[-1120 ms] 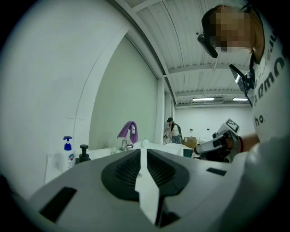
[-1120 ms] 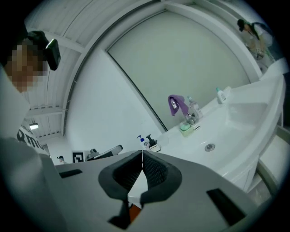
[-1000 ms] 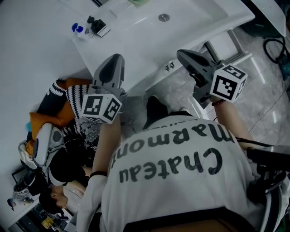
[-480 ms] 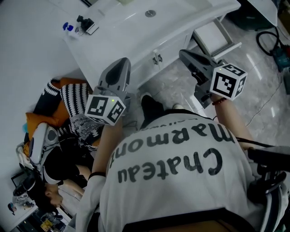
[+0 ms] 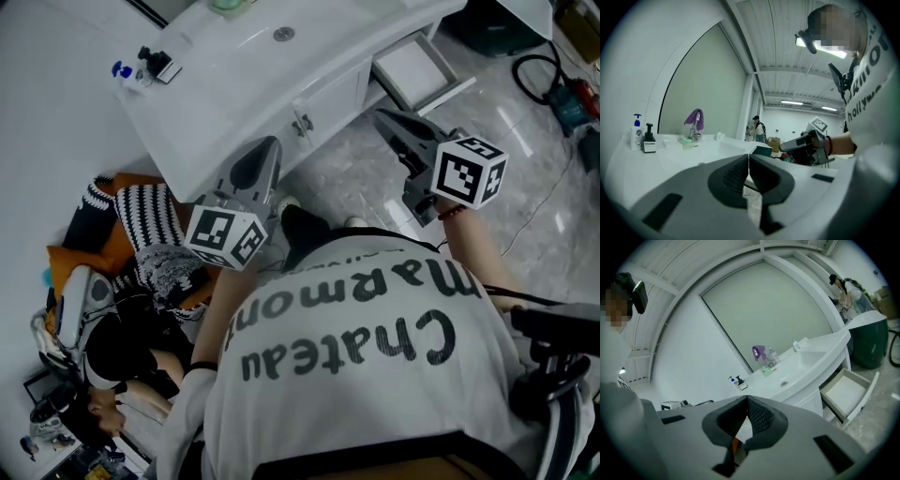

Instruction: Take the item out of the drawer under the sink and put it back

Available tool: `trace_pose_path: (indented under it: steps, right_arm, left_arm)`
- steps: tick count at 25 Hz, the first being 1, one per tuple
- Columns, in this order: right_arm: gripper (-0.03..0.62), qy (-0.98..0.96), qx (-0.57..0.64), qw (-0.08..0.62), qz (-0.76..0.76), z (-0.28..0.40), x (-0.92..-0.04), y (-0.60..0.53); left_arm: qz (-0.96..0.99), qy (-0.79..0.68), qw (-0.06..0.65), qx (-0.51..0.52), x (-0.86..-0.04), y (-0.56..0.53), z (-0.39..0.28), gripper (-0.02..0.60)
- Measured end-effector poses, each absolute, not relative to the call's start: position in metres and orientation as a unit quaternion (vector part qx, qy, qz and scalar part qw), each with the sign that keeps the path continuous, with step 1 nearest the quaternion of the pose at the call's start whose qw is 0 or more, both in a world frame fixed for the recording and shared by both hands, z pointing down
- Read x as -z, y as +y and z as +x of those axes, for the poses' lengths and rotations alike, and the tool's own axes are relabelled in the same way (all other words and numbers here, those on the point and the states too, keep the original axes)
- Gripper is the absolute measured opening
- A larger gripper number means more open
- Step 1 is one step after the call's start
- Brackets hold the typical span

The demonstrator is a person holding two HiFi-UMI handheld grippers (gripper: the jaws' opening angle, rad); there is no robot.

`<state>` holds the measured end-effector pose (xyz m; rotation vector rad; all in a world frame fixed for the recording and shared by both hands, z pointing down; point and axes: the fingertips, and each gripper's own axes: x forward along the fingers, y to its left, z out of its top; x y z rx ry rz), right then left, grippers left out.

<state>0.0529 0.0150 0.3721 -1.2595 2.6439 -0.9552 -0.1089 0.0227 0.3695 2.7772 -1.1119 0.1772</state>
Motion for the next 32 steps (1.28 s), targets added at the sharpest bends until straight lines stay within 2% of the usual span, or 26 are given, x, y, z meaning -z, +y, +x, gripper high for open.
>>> trace_pose_path:
  steps: [11,32]
  right_arm:
    - [0.011,0.860,0.277,0.005,-0.429,0.060,-0.377,0.024]
    - [0.011,0.861,0.269,0.006,-0.431,0.067,-0.369,0.012]
  left_arm:
    - [0.929,-0.356,0.074,-0.061,-0.374,0.030,-0.097,0.013]
    - [0.935,-0.346,0.055,-0.050,-0.359,0.015,-0.087,0.014]
